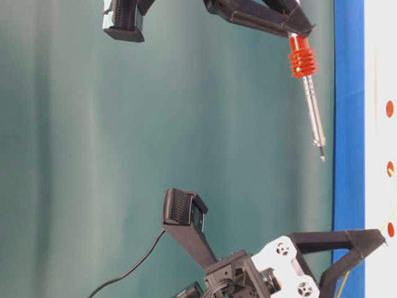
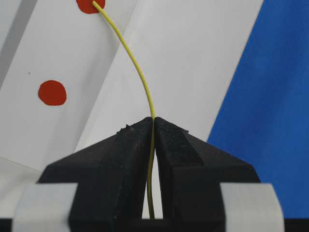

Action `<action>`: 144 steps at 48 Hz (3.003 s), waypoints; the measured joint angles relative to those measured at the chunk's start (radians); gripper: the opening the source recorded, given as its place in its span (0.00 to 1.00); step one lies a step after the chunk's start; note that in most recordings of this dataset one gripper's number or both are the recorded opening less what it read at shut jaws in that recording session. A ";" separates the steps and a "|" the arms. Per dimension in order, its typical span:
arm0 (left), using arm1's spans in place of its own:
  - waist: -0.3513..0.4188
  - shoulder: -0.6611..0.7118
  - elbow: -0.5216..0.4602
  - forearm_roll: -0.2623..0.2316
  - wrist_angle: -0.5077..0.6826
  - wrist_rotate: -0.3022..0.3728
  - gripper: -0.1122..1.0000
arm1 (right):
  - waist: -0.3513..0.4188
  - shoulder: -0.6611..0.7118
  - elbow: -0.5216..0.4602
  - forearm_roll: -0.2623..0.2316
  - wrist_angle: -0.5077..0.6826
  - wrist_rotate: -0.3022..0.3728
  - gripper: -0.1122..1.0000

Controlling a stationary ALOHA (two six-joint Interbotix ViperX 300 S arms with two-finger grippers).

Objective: Touch the tip of the soldering iron to the tip of the solder at the mark.

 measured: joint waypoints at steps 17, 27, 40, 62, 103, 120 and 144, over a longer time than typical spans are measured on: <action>0.000 0.000 0.000 0.000 0.000 0.000 0.13 | 0.017 0.133 -0.005 0.002 -0.005 0.000 0.16; -0.003 0.000 0.000 0.000 -0.002 0.000 0.13 | 0.015 0.164 -0.015 0.002 -0.026 0.000 0.16; -0.005 0.000 0.000 0.000 -0.002 0.000 0.13 | 0.015 0.166 -0.017 0.002 -0.037 0.000 0.16; -0.006 0.000 0.000 0.002 -0.002 0.000 0.13 | 0.015 0.175 -0.026 0.002 -0.043 0.000 0.16; -0.006 0.000 0.000 0.002 -0.002 0.000 0.13 | 0.015 0.186 -0.028 0.000 -0.043 0.000 0.16; -0.005 0.000 0.000 0.000 -0.003 0.000 0.13 | 0.015 0.186 -0.028 0.000 -0.048 0.000 0.16; -0.005 0.000 0.000 0.002 -0.002 0.000 0.13 | 0.015 0.186 -0.028 0.000 -0.048 0.000 0.16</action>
